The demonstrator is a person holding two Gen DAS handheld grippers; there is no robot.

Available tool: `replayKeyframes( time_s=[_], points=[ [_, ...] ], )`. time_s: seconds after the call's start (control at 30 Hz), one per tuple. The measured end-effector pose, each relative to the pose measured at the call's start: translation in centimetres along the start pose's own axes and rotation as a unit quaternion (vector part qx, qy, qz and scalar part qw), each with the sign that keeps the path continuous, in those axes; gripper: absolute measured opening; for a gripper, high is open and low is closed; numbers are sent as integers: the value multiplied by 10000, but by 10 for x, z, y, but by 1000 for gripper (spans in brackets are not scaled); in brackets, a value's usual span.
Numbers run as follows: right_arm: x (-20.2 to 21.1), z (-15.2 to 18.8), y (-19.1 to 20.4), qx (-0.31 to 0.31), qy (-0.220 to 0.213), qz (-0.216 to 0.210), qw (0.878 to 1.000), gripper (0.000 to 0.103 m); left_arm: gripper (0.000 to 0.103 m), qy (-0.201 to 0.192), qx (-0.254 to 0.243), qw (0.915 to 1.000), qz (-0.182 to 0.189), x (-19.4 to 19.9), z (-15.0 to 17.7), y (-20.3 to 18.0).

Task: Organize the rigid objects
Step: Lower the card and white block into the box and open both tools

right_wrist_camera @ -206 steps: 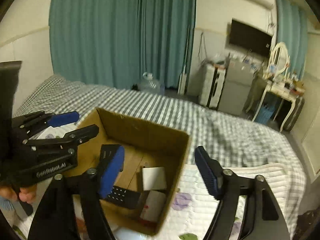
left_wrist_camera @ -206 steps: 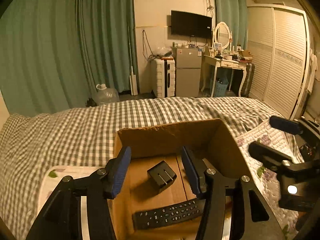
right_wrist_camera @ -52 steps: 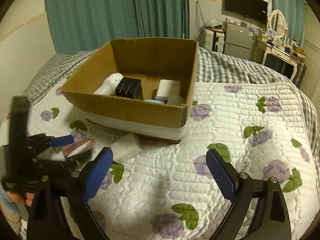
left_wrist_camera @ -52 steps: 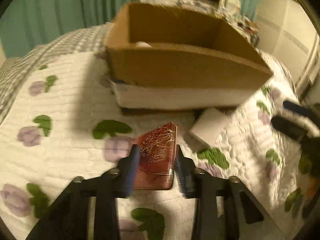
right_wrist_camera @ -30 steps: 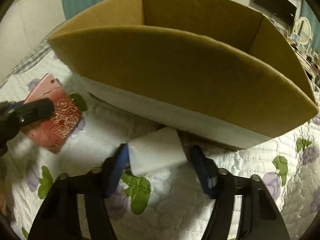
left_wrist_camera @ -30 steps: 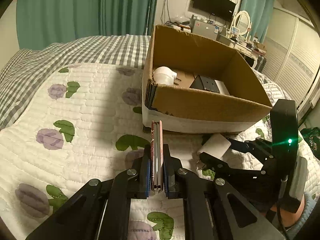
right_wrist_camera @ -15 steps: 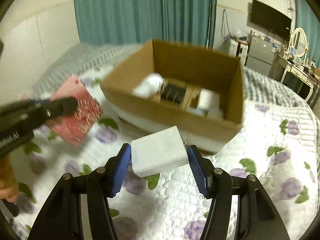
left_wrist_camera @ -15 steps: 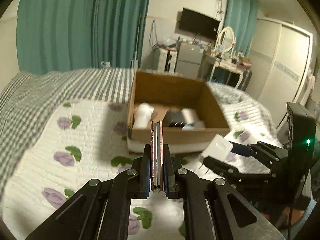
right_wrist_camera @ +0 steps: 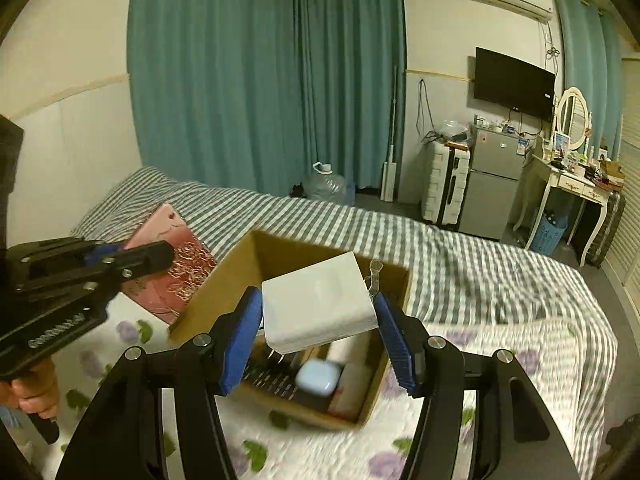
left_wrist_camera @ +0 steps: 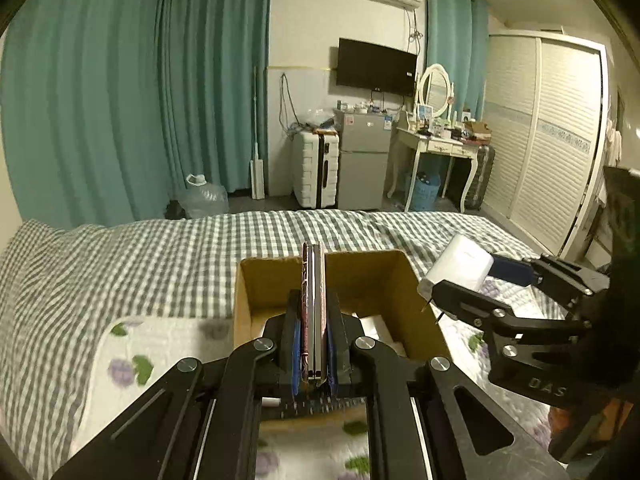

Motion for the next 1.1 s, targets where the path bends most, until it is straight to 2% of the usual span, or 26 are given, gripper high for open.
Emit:
replayKeyframes(
  time_s=[0.1,0.3,0.4,0.53,0.6,0.67,0.8,1.1],
  points=[
    [-26,-7,-7,9,106,16,9999,58,10,129,-119,9998,-18,-34,2,5],
    [-96,-4,-24,-146,511,70,9986,58,10,681,-53,9975,157,-98,25,16],
    [-129,7,-32,-261,774,64,9966,58,10,902,-105,9957,197,-118,36,14],
    [-154,22,-38,-426,1067,-10,9934,59,10,1099,-139,9935,253,-134,49,10],
    [-152,22,-40,-452,1060,-12,9933,60,10,1117,-176,9933,224,-136,52,7],
    [-144,20,-41,-503,921,82,9944,68,11,1126,-250,9931,202,-135,53,2],
    [-121,17,-46,-608,750,150,9952,68,13,993,-251,9946,178,-119,47,-1],
    [-30,-3,-48,-690,322,344,9965,69,14,296,-230,9993,94,-34,-1,-14]
  ],
)
Point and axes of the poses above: each gripper's, at about its wrist camera, not at the fingertips, and x roughly against the way its jaws point, y to its left, z to its underside, the point moved 3 cm from there along -x, roughly the way its jaws point, and after that the axes turned 5 degrees about -y, right-handed, at the moved point
